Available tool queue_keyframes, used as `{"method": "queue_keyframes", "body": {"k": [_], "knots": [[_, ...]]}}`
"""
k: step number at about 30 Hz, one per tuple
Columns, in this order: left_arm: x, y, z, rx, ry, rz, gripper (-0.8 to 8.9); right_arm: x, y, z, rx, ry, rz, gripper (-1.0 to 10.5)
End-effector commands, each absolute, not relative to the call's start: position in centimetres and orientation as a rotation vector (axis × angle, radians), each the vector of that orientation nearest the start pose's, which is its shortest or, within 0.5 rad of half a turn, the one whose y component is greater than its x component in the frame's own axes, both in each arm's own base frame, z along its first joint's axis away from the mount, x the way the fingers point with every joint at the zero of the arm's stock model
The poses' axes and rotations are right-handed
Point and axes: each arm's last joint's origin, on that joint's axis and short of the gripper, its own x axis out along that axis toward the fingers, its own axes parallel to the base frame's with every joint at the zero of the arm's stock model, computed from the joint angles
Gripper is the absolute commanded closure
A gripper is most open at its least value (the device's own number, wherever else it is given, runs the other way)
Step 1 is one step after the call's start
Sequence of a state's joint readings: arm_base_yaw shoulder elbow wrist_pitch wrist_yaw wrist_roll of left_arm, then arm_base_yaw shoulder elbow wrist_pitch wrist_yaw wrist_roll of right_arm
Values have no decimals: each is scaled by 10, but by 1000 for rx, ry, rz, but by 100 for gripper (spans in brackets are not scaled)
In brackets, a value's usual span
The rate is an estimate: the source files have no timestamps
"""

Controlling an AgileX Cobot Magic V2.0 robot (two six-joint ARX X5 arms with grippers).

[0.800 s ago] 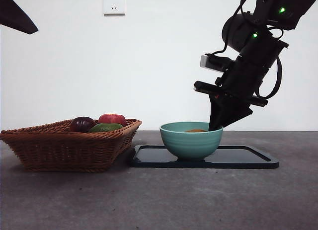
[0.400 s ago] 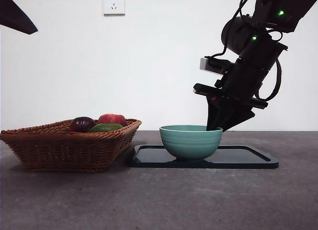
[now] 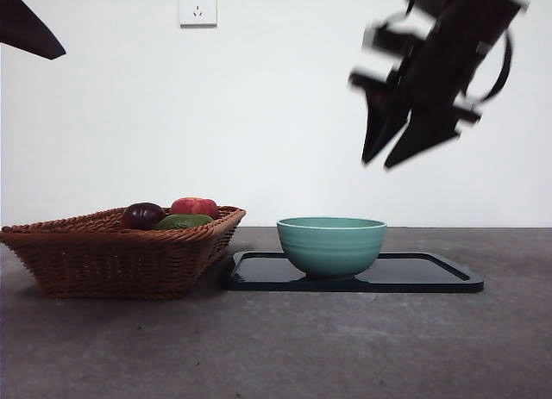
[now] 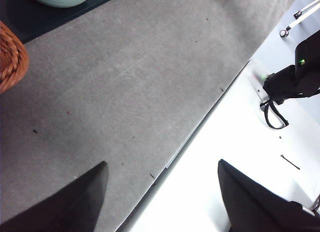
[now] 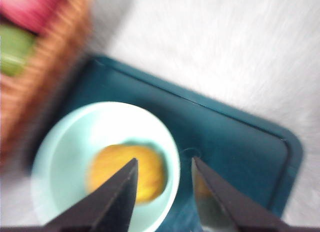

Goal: Pick up the wifruite, put it on the bowl, pick up the plate, put it on desk

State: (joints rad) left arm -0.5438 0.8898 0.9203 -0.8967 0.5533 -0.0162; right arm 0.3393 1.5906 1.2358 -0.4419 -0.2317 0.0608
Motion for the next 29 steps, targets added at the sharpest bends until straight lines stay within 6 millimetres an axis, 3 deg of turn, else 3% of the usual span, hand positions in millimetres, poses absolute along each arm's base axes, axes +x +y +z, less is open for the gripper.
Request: {"method": "queue_keyframes", "body": {"k": [1, 7, 15, 20, 29], "knots": [[127, -96, 308, -7, 901, -1036, 470, 306, 118, 294, 45, 808, 560, 773], [127, -96, 308, -7, 900, -1036, 470, 260, 106, 333, 67, 802, 633, 773], [127, -96, 308, -7, 898, -1036, 470, 200, 96, 356, 38, 837, 674, 773], [127, -96, 308, -7, 897, -1036, 470, 171, 94, 351, 19, 806, 725, 773], [129, -97, 310, -7, 867, -1041, 470, 137, 90, 310, -10, 824, 791, 773]]}}
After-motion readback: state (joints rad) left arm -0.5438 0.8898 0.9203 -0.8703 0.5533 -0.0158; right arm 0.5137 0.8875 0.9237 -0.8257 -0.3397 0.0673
